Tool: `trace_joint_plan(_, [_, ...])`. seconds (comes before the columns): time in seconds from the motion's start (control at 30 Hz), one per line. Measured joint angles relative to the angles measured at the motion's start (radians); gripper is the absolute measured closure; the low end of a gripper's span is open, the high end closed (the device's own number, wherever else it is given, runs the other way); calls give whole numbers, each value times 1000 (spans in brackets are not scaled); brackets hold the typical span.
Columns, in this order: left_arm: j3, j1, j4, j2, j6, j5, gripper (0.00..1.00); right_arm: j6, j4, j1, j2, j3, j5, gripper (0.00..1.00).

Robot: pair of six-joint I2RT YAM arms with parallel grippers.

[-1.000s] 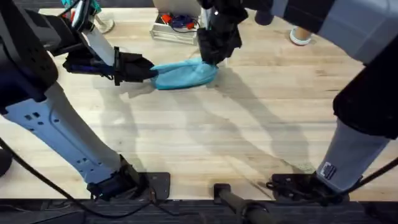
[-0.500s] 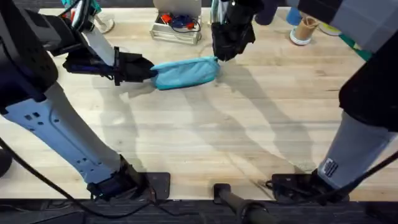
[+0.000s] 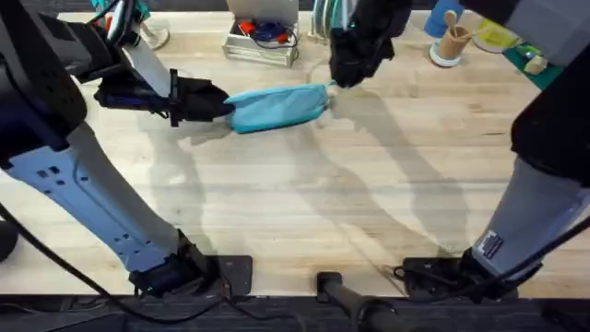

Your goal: Unzip the bag, pick up the pens from the table one at a time and place them inside, then zip the bag closed.

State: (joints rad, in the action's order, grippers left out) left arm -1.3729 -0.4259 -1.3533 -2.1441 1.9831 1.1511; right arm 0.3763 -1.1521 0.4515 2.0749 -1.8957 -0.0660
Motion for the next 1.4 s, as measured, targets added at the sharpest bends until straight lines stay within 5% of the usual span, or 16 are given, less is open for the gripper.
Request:
trace_joint_plan(0.4, [0,-1,0,0,0,-11,959,-34,-18,-75,0,0,-61,969])
trace_joint_plan(1.13, [0,-1,0,0,0,-11,959,-44,-31,-35,-33,0,-31,961])
trace_joint_plan(1.27, [0,-1,0,0,0,-11,959,-41,-46,6,-103,0,-23,686])
trace_joint_plan(1.4, [0,-1,0,0,0,-11,959,-48,-81,46,-160,0,-22,99])
